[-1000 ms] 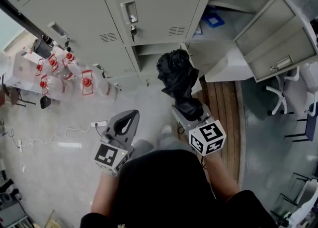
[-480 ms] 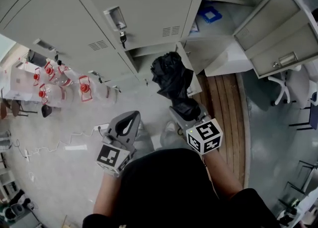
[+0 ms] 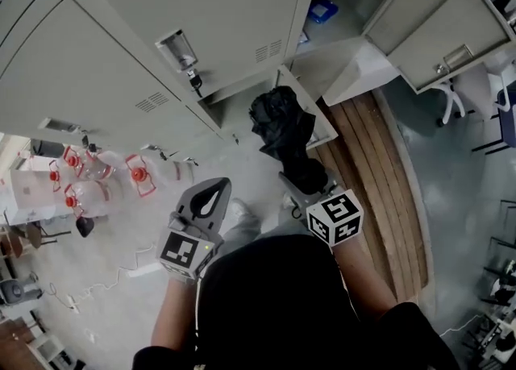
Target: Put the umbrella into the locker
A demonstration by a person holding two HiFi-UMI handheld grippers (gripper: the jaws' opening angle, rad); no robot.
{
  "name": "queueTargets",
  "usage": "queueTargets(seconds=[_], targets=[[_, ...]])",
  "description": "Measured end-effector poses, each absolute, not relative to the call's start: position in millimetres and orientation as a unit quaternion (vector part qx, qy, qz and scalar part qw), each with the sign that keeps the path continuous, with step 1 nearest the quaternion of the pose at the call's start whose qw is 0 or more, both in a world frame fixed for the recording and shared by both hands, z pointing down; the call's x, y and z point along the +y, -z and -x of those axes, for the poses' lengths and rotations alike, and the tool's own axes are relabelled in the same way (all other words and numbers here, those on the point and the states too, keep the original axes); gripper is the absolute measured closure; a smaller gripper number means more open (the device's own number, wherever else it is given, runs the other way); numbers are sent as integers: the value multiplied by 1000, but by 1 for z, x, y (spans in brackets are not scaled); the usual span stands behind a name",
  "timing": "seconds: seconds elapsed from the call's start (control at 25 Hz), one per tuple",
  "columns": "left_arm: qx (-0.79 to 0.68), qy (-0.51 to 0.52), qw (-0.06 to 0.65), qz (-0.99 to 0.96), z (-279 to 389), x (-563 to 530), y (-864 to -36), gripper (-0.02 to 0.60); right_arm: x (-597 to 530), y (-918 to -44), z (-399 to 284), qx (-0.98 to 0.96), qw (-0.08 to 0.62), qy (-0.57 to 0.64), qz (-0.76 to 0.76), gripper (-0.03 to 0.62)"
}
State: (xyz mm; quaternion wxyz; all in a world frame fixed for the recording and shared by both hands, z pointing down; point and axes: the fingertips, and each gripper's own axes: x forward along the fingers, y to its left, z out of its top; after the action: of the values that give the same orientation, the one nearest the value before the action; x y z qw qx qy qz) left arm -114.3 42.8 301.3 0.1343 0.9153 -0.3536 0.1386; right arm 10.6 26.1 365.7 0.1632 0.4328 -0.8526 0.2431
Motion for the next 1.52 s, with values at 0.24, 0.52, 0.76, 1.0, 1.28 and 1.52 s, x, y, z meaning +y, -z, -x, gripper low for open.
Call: queueTargets(seconds=[0.24, 0.52, 0.76, 1.0, 1.28, 1.52], targets=[[-293, -156, 128, -934, 140, 36, -321, 572, 40, -395, 13, -820, 164, -266, -479, 375], [-238, -194, 155, -939, 138, 45, -355, 572, 53, -455, 22, -793, 181, -303, -496, 375], [-220, -236, 161, -933, 125, 48, -398, 572, 47, -527, 17, -782, 183, -331, -495, 375], [-232, -256, 173, -922, 128, 44, -442, 572, 31, -599, 21, -771, 193, -355, -492, 375], [-246, -280, 185, -910, 134, 33, -489, 572, 1, -673, 26, -767, 203, -360, -490, 375], [-256, -302, 204, -896, 141, 31, -539, 572, -24, -717, 43, -770, 209, -376, -471, 375]])
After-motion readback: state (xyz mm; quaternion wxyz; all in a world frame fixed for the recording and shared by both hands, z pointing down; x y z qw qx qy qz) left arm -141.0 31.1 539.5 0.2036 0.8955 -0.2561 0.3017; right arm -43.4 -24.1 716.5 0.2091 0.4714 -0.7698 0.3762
